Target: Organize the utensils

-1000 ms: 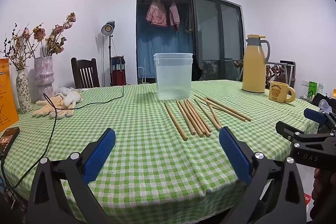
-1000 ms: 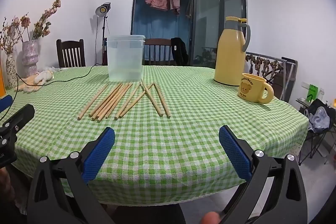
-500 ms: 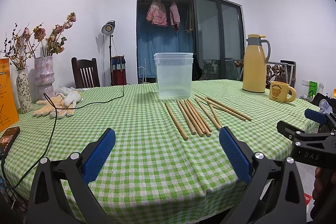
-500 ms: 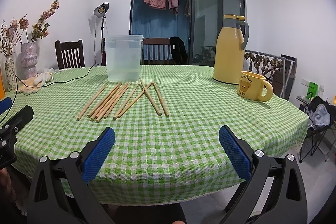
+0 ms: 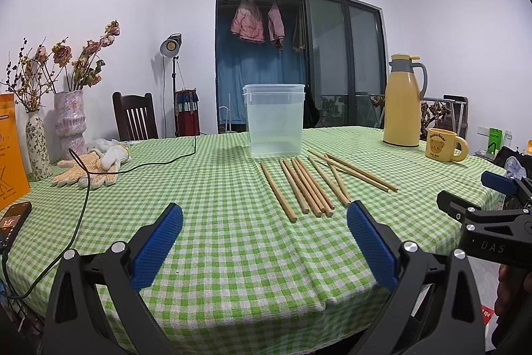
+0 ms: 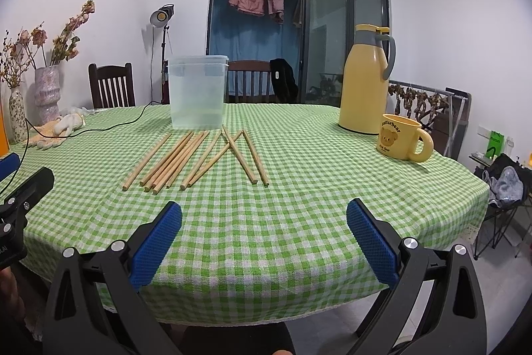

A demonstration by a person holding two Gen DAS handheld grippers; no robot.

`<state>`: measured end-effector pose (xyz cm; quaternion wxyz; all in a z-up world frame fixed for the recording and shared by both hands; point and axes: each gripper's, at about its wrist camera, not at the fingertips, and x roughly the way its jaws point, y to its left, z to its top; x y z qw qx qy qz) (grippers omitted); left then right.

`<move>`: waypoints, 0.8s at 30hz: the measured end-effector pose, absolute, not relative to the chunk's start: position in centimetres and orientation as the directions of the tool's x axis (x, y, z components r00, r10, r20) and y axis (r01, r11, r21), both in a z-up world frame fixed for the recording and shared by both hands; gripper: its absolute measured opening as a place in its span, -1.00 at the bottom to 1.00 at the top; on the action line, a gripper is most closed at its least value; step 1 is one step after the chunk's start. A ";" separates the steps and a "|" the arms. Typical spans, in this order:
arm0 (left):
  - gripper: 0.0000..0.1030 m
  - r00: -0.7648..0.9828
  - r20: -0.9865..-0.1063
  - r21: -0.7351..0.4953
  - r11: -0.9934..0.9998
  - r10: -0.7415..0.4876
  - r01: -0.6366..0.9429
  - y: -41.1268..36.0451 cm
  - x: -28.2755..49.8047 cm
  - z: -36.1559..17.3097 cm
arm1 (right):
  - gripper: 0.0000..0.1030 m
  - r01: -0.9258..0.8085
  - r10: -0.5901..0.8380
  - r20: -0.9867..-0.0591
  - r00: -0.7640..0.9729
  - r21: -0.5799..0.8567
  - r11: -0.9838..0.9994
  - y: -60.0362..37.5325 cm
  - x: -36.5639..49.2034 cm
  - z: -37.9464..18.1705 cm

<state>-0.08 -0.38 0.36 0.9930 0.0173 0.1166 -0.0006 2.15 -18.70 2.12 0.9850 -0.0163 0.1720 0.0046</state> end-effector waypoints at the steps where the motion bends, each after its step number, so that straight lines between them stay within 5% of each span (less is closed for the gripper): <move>1: 0.86 0.973 -0.231 0.035 0.999 0.003 0.005 -0.5 -0.1 0.4 | 0.85 -0.014 0.004 -0.341 0.940 -0.028 1.000 -18.8 2.2 2.1; 24: 0.86 0.974 -0.225 0.038 0.999 0.001 0.008 -0.4 -0.2 0.6 | 0.85 -0.029 0.019 -0.340 0.940 -0.026 0.999 -18.7 2.0 2.1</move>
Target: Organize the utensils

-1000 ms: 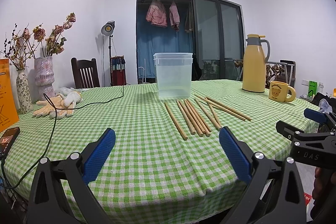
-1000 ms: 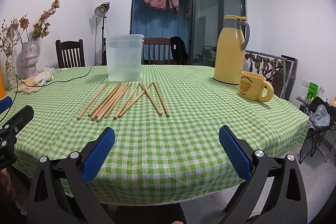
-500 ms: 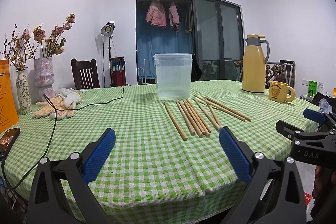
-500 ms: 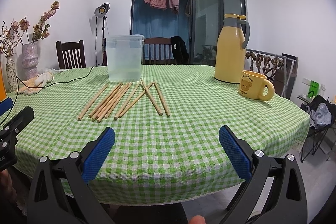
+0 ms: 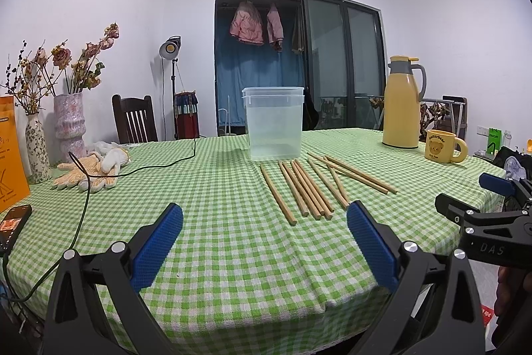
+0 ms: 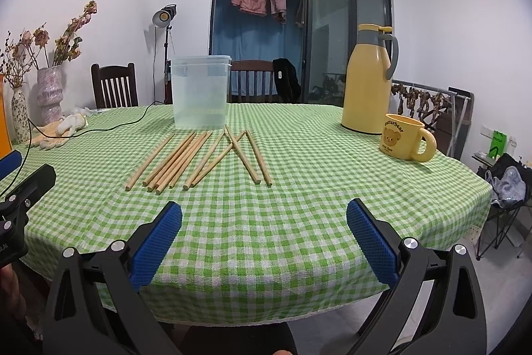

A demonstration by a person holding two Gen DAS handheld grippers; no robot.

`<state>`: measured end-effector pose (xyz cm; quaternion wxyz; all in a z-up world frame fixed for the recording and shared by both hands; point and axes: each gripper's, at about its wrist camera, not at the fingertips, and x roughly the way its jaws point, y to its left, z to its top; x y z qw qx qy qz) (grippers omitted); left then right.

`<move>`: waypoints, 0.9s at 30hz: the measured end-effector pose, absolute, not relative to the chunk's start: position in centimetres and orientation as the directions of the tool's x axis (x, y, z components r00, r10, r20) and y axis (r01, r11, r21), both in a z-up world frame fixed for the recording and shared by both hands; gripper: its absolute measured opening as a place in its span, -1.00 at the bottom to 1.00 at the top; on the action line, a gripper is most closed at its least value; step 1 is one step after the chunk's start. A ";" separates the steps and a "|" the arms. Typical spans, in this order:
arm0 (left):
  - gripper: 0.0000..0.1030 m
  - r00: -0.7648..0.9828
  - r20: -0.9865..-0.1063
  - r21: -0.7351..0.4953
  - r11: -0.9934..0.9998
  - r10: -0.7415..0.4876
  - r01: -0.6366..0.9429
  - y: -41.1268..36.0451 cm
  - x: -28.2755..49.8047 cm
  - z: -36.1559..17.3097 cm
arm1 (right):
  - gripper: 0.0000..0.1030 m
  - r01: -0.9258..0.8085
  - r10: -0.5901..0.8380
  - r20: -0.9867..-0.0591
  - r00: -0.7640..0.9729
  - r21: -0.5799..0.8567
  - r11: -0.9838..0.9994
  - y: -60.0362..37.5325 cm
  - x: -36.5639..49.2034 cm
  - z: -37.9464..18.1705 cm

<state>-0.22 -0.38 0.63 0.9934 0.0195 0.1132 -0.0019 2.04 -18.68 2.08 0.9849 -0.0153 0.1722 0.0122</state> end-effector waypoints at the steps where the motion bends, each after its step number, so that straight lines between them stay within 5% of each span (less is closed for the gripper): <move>1: 0.86 0.975 -0.224 0.039 0.999 0.001 0.008 -0.4 -0.2 0.6 | 0.85 -0.029 0.019 -0.340 0.940 -0.025 0.999 -18.7 2.0 2.1; 27: 0.86 0.974 -0.226 0.038 0.999 -0.002 0.011 -0.3 -0.1 0.6 | 0.85 -0.025 0.014 -0.346 0.938 -0.029 0.999 -18.6 2.1 2.0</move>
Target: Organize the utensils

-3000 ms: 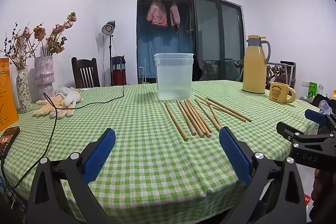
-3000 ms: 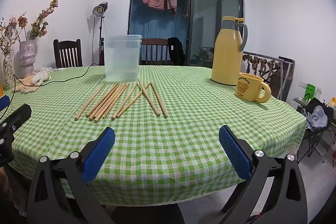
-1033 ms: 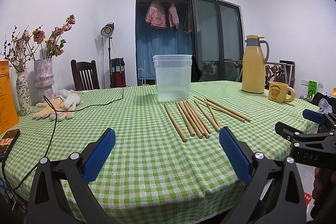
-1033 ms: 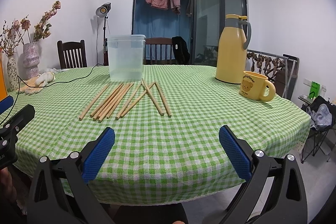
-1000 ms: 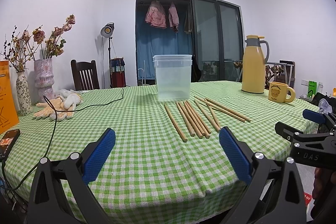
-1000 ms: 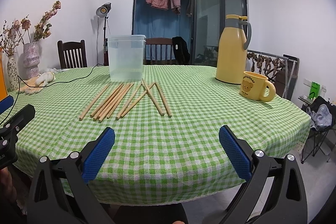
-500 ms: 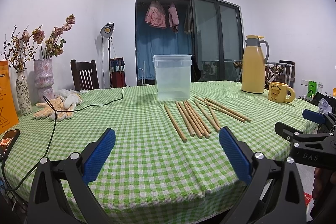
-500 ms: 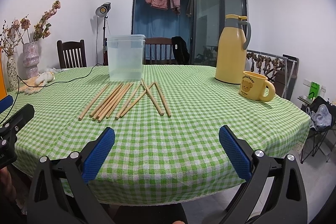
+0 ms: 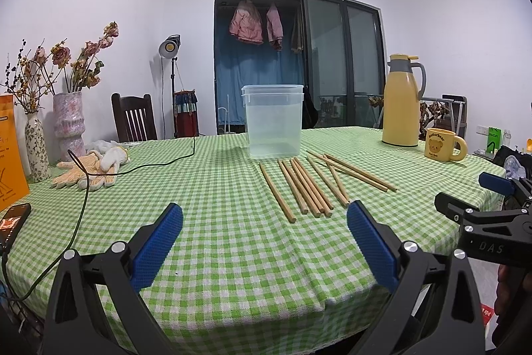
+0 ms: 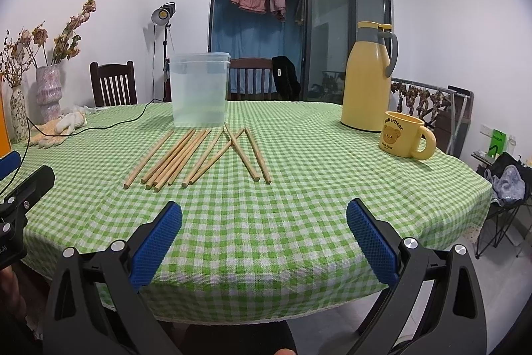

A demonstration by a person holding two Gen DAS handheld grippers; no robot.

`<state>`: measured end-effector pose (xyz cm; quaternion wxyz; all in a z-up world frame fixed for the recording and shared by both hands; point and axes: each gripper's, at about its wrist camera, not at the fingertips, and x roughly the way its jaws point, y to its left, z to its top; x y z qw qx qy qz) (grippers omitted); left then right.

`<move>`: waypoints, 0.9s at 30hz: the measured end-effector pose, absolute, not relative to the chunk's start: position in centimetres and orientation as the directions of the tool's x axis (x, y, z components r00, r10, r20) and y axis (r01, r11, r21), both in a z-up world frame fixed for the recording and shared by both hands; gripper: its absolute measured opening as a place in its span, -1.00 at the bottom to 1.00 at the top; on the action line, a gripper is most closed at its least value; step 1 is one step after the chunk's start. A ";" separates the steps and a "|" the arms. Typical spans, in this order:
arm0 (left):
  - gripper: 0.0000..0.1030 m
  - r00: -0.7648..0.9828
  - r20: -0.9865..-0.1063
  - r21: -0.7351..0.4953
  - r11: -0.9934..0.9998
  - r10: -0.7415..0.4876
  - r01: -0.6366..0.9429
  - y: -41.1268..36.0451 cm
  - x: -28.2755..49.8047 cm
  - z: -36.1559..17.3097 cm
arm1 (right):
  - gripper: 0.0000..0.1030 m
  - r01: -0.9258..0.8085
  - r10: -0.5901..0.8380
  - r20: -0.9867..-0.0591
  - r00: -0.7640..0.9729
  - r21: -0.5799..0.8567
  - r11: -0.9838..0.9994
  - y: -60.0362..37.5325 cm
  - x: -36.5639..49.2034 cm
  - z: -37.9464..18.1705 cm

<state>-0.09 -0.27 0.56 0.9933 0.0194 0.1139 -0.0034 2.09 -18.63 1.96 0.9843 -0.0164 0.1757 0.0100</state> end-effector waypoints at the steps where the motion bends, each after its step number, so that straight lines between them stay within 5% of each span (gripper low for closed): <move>1: 0.86 0.974 -0.226 0.038 0.999 -0.003 0.012 -0.3 -0.1 0.5 | 0.85 -0.026 0.014 -0.348 0.937 -0.029 0.999 -18.6 2.1 1.9; 27: 0.86 0.944 -0.321 0.058 0.996 0.078 -0.063 1.2 6.6 0.0 | 0.85 0.020 -0.026 -0.447 0.894 -0.017 1.000 -20.8 7.0 0.5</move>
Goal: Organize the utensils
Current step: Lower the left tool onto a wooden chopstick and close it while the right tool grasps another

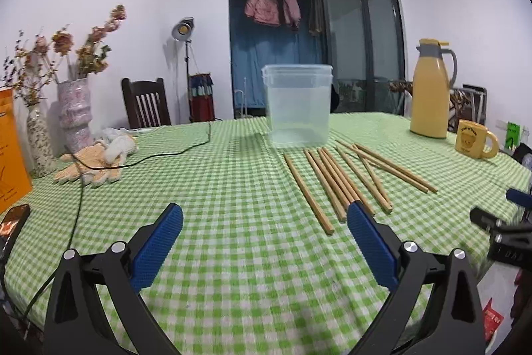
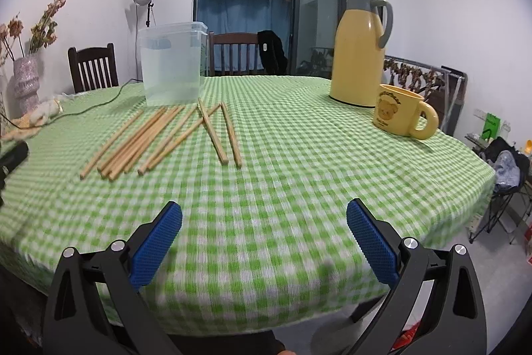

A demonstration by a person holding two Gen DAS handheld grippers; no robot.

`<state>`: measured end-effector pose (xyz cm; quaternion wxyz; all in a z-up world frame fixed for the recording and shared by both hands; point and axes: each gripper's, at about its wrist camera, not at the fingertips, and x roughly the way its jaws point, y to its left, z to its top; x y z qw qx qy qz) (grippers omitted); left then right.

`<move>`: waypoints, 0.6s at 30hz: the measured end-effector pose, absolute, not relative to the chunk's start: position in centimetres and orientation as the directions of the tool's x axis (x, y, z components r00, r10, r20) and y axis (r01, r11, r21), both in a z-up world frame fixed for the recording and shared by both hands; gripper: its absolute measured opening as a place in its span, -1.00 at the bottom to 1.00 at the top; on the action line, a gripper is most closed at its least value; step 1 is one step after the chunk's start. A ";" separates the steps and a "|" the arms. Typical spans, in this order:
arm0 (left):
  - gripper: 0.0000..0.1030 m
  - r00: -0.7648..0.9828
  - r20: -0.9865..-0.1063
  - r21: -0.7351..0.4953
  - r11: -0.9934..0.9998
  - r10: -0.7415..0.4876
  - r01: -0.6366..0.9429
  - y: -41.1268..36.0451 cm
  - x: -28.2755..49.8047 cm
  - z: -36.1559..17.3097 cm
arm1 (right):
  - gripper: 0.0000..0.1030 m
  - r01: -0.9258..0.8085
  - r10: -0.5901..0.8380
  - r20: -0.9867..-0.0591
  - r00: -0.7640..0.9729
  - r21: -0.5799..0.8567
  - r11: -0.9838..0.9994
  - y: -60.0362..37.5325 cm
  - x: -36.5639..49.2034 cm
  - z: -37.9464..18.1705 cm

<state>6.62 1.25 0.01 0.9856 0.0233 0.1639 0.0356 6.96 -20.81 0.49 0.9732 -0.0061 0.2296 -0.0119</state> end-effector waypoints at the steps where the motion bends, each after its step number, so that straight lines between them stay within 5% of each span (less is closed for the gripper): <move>1: 0.86 0.941 -0.330 0.060 0.996 0.079 -0.063 1.2 7.0 0.1 | 0.85 0.010 -0.012 -0.450 0.893 -0.009 1.000 -21.0 7.6 0.8; 9: 0.86 0.883 -0.468 0.082 0.997 0.038 0.001 0.9 11.9 2.1 | 0.85 -0.138 0.171 -0.601 0.780 0.102 0.985 -23.1 14.5 2.5; 15: 0.86 0.782 -0.623 -0.051 0.999 -0.021 -0.013 2.2 17.8 1.6 | 0.85 -0.182 0.125 -0.610 0.783 -0.031 0.983 -22.1 18.1 3.5; 18: 0.60 0.723 -0.688 -0.118 0.992 -0.056 -0.035 2.8 20.1 0.6 | 0.85 -0.187 0.095 -0.641 0.762 -0.076 0.979 -21.6 20.4 2.9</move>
